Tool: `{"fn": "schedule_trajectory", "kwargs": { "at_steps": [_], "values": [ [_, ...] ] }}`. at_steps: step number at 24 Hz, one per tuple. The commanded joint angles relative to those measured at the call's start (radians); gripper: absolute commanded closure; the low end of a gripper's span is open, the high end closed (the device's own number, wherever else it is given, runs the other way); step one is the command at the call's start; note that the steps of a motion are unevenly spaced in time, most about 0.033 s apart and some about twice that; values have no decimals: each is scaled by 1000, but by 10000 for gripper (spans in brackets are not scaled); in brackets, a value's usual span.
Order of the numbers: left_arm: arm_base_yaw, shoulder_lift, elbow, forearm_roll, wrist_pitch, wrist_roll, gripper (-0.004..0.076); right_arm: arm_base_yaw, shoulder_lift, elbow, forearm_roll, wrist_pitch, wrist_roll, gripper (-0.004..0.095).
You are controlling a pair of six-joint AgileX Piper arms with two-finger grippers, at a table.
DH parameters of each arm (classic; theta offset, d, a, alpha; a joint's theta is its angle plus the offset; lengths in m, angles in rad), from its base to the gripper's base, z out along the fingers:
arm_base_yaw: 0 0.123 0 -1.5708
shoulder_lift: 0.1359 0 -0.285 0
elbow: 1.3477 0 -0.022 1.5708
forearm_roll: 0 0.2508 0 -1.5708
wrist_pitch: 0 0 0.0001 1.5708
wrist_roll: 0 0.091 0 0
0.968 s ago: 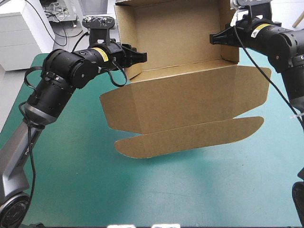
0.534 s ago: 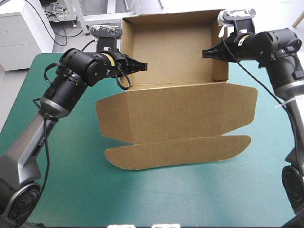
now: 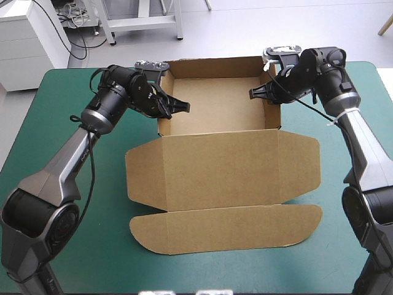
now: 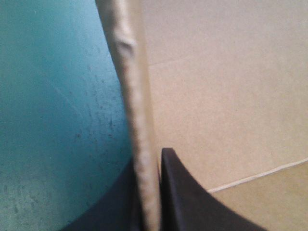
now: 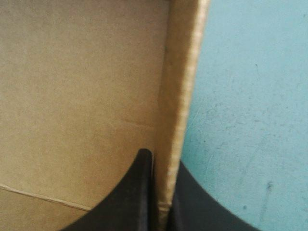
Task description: Fold the box
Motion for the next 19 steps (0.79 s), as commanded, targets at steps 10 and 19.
{"fn": "schedule_trajectory", "kwargs": {
  "at_steps": [10,19],
  "values": [
    [-5,118,-33,-105,-90,63,708,2,131,-21,63,-11,-42,923],
    [34,146,-33,-171,-35,95,289,2,164,-19,72,-11,-64,429]
  ]
}}
